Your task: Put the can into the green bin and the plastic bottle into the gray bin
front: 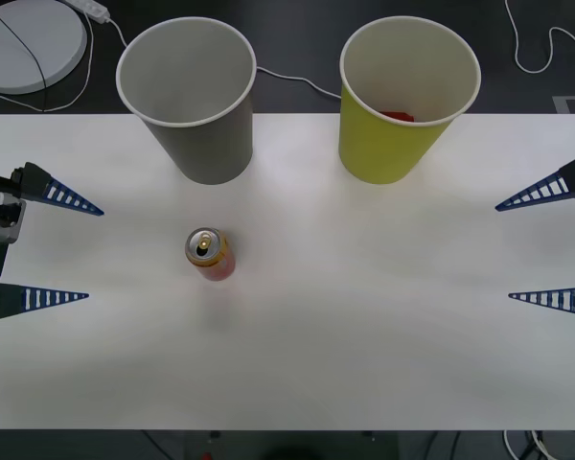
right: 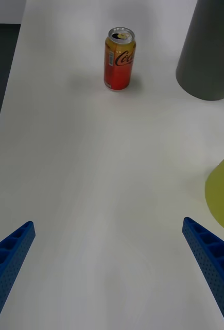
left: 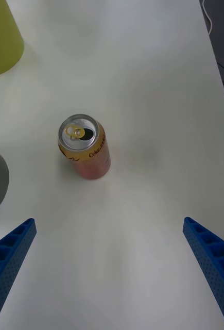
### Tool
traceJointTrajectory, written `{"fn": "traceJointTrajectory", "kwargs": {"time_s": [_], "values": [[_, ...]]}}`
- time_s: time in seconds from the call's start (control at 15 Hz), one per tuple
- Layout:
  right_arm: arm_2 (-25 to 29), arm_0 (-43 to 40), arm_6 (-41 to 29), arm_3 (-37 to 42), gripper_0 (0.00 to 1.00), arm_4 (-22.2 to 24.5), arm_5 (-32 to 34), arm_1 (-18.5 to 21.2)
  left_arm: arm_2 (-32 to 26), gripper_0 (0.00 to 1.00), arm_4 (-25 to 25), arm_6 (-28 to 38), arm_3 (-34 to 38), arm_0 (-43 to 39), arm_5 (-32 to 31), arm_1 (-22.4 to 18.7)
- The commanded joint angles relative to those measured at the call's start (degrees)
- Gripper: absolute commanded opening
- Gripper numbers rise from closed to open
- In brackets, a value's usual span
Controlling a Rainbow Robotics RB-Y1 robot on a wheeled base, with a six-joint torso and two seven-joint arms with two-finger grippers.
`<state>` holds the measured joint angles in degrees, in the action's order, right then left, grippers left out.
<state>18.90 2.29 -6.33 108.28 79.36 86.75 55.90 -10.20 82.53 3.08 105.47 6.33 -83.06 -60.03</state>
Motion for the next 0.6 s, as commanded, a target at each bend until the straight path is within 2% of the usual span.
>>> {"fn": "traceJointTrajectory", "kwargs": {"time_s": [0.07, 0.6], "values": [[0.00, 0.00, 0.00, 0.00, 1.00, 0.00, 0.00, 0.00, 0.00, 1.00, 0.00, 0.00, 0.00, 0.00, 0.00, 0.00], [0.00, 0.00, 0.00, 0.00, 1.00, 0.00, 0.00, 0.00, 1.76, 1.00, -0.09, 0.18, -1.32, 0.70, -0.26, -1.05]]}}
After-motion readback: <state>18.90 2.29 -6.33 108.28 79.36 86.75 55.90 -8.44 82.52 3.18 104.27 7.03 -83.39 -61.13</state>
